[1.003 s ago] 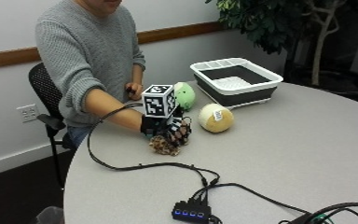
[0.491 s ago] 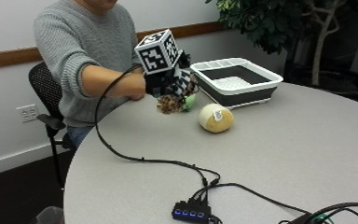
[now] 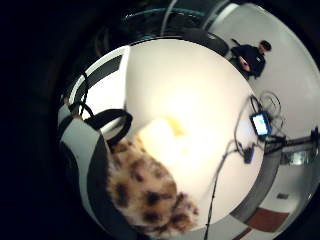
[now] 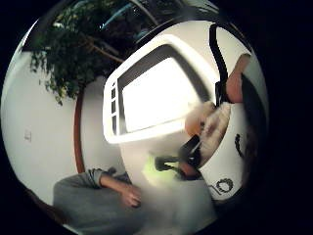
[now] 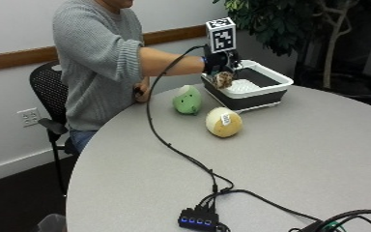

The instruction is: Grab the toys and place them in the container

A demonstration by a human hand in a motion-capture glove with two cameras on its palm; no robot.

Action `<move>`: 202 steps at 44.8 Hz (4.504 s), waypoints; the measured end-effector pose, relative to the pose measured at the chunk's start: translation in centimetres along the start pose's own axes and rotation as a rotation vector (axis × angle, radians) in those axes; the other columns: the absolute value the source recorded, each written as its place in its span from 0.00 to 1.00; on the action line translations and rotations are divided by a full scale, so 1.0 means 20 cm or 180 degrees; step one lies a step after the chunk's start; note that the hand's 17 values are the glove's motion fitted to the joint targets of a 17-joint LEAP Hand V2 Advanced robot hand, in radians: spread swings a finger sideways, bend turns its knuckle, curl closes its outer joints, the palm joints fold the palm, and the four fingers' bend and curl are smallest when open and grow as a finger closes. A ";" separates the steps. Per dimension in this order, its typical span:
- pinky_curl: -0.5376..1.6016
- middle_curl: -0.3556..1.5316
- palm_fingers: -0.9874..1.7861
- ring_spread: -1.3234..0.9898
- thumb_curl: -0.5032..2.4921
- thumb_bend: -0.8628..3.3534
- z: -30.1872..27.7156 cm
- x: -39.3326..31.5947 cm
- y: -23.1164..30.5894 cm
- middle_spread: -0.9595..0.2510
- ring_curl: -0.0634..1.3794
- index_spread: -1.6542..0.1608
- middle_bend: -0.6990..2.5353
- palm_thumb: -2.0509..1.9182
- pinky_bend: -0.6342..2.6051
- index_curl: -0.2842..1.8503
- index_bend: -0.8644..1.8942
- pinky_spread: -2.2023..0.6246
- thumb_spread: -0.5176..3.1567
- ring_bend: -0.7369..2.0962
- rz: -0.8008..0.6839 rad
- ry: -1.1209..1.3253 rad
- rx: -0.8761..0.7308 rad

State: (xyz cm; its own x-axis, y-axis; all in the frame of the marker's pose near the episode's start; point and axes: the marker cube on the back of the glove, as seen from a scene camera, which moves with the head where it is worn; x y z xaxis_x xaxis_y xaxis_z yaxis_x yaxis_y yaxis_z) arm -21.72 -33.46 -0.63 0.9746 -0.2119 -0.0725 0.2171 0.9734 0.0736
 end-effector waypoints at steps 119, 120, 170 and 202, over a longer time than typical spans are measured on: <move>0.43 0.40 0.61 0.37 0.37 0.26 0.72 0.42 0.24 0.53 0.36 0.69 0.35 0.67 0.47 0.38 0.45 0.66 0.47 0.52 0.1018 -0.0715 -0.0794; 0.43 0.41 0.62 0.36 0.38 0.26 0.69 0.43 0.23 0.52 0.37 0.68 0.35 0.67 0.47 0.39 0.46 0.66 0.47 0.53 0.1009 -0.0724 -0.0791; 0.50 0.66 0.53 0.26 0.53 0.24 0.08 -0.53 -0.71 0.40 0.59 0.69 0.43 0.67 0.55 0.61 0.58 0.64 0.31 0.60 -0.0084 -0.0782 -0.0359; 0.44 0.44 0.25 0.49 0.37 0.20 0.02 -0.49 -0.21 0.65 0.42 0.71 0.24 0.51 0.51 0.39 0.35 0.78 0.47 0.32 -0.0400 -0.1084 -0.1019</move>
State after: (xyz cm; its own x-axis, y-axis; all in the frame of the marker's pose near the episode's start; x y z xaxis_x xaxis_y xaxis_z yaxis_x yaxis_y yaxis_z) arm -32.12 -35.55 0.16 0.9161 -0.2942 0.2724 0.3586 0.9051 -0.2286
